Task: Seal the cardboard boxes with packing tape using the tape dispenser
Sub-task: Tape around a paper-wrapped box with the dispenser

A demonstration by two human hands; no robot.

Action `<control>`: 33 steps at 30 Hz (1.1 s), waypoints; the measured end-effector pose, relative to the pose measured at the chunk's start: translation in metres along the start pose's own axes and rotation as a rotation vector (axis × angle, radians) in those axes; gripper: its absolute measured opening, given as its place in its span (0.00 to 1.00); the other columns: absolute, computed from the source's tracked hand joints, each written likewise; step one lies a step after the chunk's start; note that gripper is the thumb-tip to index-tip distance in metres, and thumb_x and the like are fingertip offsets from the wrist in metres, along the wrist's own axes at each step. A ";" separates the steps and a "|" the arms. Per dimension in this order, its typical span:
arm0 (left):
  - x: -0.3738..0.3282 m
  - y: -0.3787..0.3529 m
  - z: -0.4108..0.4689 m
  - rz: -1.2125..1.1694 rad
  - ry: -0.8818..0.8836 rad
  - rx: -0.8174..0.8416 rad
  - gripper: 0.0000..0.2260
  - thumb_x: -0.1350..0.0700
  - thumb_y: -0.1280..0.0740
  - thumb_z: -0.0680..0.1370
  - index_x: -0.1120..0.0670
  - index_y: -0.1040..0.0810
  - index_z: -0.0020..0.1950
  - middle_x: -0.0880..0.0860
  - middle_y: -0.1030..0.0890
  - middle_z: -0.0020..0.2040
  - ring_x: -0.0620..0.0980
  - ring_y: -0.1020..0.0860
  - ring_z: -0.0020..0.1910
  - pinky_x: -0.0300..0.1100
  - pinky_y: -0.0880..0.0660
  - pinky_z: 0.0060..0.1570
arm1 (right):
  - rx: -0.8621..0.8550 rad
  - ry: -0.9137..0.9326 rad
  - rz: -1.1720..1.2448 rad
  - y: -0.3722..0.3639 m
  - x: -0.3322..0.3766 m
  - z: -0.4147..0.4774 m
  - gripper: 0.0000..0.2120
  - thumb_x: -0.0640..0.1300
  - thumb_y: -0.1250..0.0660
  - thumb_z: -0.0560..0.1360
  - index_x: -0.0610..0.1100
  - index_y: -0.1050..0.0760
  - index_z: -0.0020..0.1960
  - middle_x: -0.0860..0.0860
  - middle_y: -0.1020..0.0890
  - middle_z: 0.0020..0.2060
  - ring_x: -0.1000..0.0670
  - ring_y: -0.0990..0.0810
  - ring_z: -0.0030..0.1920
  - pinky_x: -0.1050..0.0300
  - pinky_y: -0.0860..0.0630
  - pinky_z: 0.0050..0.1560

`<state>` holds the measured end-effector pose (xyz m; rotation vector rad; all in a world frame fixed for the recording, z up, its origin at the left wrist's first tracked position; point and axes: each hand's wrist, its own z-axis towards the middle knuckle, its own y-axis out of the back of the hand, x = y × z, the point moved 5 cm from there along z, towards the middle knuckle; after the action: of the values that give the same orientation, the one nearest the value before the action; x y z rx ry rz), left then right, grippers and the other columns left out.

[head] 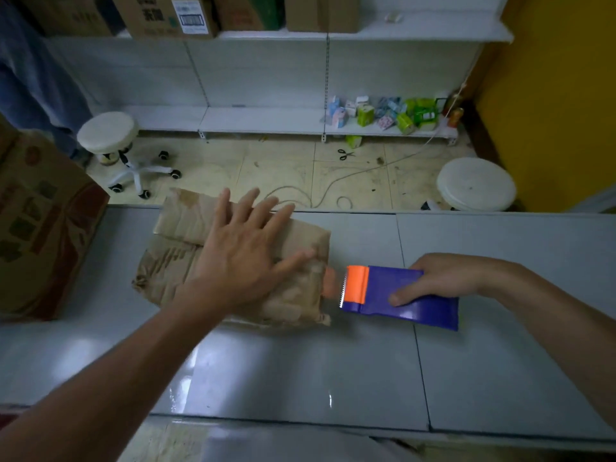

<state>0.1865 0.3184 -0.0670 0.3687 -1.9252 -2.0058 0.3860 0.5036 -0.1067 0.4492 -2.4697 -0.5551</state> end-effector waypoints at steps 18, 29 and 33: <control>0.051 -0.023 -0.009 -0.162 0.079 -0.054 0.35 0.28 0.56 0.76 0.45 0.40 0.78 0.50 0.36 0.77 0.53 0.43 0.77 0.57 0.57 0.76 | -0.373 -0.005 -0.446 -0.036 -0.001 0.007 0.26 0.71 0.34 0.67 0.46 0.26 0.39 0.51 0.21 0.36 0.53 0.22 0.38 0.59 0.32 0.35; 0.050 -0.021 -0.009 -0.165 0.067 0.001 0.36 0.28 0.55 0.76 0.46 0.42 0.79 0.51 0.36 0.76 0.54 0.43 0.77 0.57 0.56 0.76 | -0.555 -0.038 -0.460 -0.066 -0.012 -0.025 0.24 0.71 0.41 0.71 0.52 0.38 0.35 0.56 0.30 0.30 0.54 0.28 0.34 0.62 0.34 0.34; 0.051 -0.020 -0.008 -0.173 0.055 0.007 0.35 0.29 0.54 0.76 0.46 0.41 0.78 0.51 0.35 0.76 0.54 0.42 0.77 0.57 0.55 0.75 | -0.562 -0.131 -0.183 -0.077 -0.018 -0.035 0.22 0.70 0.38 0.70 0.51 0.30 0.38 0.55 0.25 0.30 0.56 0.24 0.32 0.62 0.31 0.32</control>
<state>0.1420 0.2904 -0.0854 0.6051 -1.9257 -2.0720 0.4349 0.4351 -0.1251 0.4155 -2.2629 -1.3407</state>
